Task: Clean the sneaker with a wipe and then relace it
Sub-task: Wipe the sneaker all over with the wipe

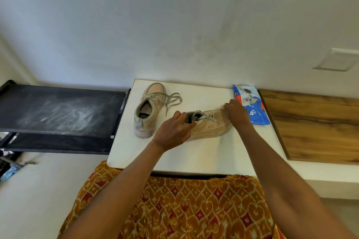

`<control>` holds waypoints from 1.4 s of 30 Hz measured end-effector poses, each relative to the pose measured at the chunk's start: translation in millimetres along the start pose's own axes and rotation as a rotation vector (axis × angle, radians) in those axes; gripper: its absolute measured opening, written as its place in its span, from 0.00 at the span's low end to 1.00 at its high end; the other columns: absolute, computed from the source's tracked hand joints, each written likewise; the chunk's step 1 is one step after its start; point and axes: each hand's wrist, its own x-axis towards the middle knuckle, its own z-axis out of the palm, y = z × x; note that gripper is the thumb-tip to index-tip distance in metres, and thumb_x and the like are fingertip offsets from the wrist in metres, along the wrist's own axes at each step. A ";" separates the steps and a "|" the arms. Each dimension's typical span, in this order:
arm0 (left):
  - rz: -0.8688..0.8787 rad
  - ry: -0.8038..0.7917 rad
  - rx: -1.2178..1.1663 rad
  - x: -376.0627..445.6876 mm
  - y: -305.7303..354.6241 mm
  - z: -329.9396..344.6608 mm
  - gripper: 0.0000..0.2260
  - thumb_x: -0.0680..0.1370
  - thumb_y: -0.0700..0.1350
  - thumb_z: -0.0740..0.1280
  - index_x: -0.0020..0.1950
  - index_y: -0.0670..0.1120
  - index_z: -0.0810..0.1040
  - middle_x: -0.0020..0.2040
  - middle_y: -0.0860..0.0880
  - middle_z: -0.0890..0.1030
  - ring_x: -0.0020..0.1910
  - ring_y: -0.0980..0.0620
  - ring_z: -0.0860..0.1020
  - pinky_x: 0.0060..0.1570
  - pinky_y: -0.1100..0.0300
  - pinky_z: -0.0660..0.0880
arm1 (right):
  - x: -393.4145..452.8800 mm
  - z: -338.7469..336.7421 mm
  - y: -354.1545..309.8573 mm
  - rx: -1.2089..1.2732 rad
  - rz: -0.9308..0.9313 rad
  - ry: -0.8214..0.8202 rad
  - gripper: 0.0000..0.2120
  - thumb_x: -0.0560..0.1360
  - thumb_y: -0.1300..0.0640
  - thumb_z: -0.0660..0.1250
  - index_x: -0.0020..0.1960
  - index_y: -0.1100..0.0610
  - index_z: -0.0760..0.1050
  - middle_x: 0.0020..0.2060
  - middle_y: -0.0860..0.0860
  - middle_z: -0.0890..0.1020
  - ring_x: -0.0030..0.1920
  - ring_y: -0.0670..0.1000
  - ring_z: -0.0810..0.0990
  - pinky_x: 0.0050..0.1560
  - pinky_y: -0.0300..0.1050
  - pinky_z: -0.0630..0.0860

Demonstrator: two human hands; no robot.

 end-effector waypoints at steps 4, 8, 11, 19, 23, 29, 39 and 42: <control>-0.009 0.027 0.018 2.2 -0.3 0.3 0.12 0.70 0.43 0.73 0.53 0.49 0.82 0.43 0.45 0.77 0.39 0.47 0.75 0.26 0.61 0.72 | 14.1 -2.9 7.2 0.132 -0.004 0.000 0.11 0.78 0.63 0.60 0.58 0.61 0.76 0.56 0.58 0.75 0.58 0.57 0.74 0.54 0.50 0.73; 0.014 0.037 0.052 3.7 -3.1 4.3 0.10 0.71 0.42 0.73 0.52 0.49 0.82 0.41 0.45 0.76 0.38 0.47 0.73 0.24 0.61 0.70 | 8.9 -1.4 -27.9 0.322 -0.307 -0.031 0.12 0.76 0.63 0.61 0.57 0.58 0.79 0.59 0.54 0.78 0.60 0.55 0.73 0.56 0.45 0.68; 0.008 0.036 0.056 3.7 -2.1 5.0 0.10 0.71 0.43 0.73 0.52 0.49 0.81 0.41 0.46 0.76 0.38 0.48 0.73 0.24 0.62 0.69 | 0.3 9.0 -29.9 0.382 -0.269 -0.051 0.15 0.77 0.62 0.59 0.60 0.54 0.78 0.56 0.52 0.80 0.57 0.54 0.76 0.52 0.42 0.69; -0.040 0.062 0.025 3.2 2.7 6.2 0.13 0.70 0.41 0.75 0.53 0.48 0.82 0.41 0.45 0.77 0.39 0.47 0.74 0.22 0.59 0.73 | -17.6 10.4 8.7 0.163 -0.030 0.115 0.14 0.78 0.61 0.58 0.62 0.58 0.76 0.54 0.57 0.80 0.58 0.58 0.75 0.56 0.53 0.69; -0.062 0.076 0.037 3.2 4.9 7.8 0.12 0.70 0.40 0.74 0.52 0.47 0.82 0.41 0.45 0.77 0.39 0.47 0.74 0.22 0.59 0.73 | -29.2 16.1 16.1 0.161 0.079 0.189 0.13 0.78 0.59 0.60 0.58 0.60 0.78 0.55 0.60 0.80 0.61 0.61 0.73 0.62 0.58 0.67; -0.079 0.078 0.035 2.3 5.5 9.1 0.12 0.70 0.39 0.74 0.52 0.47 0.82 0.42 0.45 0.77 0.39 0.47 0.74 0.22 0.60 0.72 | -44.7 25.9 16.8 0.331 0.360 0.140 0.18 0.80 0.51 0.57 0.51 0.64 0.78 0.48 0.60 0.81 0.56 0.59 0.75 0.49 0.50 0.72; -0.193 0.128 -0.025 -2.4 23.1 10.0 0.10 0.71 0.39 0.73 0.51 0.45 0.81 0.48 0.43 0.78 0.41 0.45 0.74 0.21 0.57 0.75 | -76.9 32.4 -54.4 0.725 0.571 0.295 0.17 0.79 0.50 0.60 0.55 0.61 0.81 0.42 0.58 0.84 0.41 0.56 0.81 0.39 0.41 0.69; -0.298 0.094 -0.029 -7.5 33.3 15.2 0.09 0.74 0.40 0.70 0.53 0.46 0.79 0.53 0.44 0.78 0.44 0.46 0.72 0.24 0.58 0.75 | -87.1 37.5 -101.8 0.862 0.603 0.304 0.15 0.80 0.50 0.59 0.59 0.56 0.79 0.44 0.56 0.85 0.41 0.53 0.81 0.41 0.42 0.73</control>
